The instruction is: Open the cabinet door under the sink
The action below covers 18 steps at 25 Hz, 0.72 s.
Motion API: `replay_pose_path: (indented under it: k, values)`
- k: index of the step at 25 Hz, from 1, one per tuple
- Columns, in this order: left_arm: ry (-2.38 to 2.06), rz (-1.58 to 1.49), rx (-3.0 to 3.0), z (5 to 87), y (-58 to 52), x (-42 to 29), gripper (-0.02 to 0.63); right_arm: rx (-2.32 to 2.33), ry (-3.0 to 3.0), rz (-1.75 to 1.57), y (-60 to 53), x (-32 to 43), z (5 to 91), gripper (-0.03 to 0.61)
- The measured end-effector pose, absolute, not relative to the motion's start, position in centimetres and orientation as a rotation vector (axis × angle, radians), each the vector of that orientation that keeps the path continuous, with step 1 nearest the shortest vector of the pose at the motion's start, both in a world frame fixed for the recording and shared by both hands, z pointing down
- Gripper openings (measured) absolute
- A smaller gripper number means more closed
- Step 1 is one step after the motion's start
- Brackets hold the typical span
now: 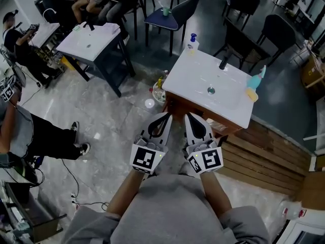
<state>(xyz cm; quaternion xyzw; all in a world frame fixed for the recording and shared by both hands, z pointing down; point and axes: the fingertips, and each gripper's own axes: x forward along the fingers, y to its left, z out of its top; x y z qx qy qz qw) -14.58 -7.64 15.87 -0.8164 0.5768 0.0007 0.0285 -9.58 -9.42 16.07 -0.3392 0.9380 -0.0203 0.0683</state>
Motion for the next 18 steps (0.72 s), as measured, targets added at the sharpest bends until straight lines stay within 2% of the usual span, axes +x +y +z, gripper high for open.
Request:
replay_pose_path:
  k: [18]
  values:
    - [1.752, 0.033, -2.502, 15.36, -8.21, -14.31, 0.008, -1.042, 2.823, -0.047, -10.08, -9.23, 16.09, 0.009]
